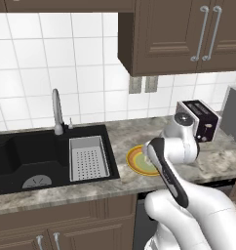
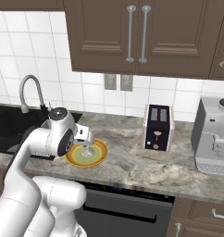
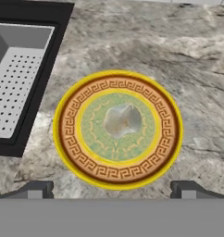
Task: Pick the garlic from the counter and place it in the microwave. Then turn on the microwave.
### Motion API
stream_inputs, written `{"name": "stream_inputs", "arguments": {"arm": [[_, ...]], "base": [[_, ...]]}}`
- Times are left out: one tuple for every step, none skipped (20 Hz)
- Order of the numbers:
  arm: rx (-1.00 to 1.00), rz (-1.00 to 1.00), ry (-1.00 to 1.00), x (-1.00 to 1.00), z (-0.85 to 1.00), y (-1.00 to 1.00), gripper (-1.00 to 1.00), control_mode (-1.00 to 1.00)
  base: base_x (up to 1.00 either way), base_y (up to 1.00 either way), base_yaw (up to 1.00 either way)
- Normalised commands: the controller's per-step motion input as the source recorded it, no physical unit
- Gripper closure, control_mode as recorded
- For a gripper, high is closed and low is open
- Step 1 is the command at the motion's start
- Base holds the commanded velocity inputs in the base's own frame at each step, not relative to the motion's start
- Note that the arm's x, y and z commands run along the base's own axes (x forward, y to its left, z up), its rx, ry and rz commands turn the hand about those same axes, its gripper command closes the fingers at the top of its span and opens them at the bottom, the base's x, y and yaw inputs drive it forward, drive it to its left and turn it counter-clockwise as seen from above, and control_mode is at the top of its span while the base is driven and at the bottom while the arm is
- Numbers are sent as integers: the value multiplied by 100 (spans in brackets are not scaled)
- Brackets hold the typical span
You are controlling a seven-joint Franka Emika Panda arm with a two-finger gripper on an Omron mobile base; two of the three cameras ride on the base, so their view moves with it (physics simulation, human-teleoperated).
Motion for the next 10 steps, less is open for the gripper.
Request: {"name": "stream_inputs", "arguments": {"arm": [[0, 0, 0, 11, -20, 0, -100, -100], [0, 0, 0, 11, -19, 0, -100, -100], [0, 0, 0, 16, -19, 0, -100, -100], [0, 0, 0, 18, -16, 0, -100, -100], [0, 0, 0, 19, -15, 0, -100, -100], [0, 0, 0, 17, -15, 0, -100, -100], [0, 0, 0, 15, -15, 0, -100, -100], [0, 0, 0, 15, -14, 0, -100, -100], [0, 0, 0, 16, -14, 0, -100, -100], [0, 0, 0, 14, -14, 0, -100, -100]], "base": [[0, 0, 0], [0, 0, 0], [0, 0, 0], [0, 0, 0], [0, 0, 0], [0, 0, 0], [0, 0, 0], [0, 0, 0], [0, 0, 0], [0, 0, 0]]}}
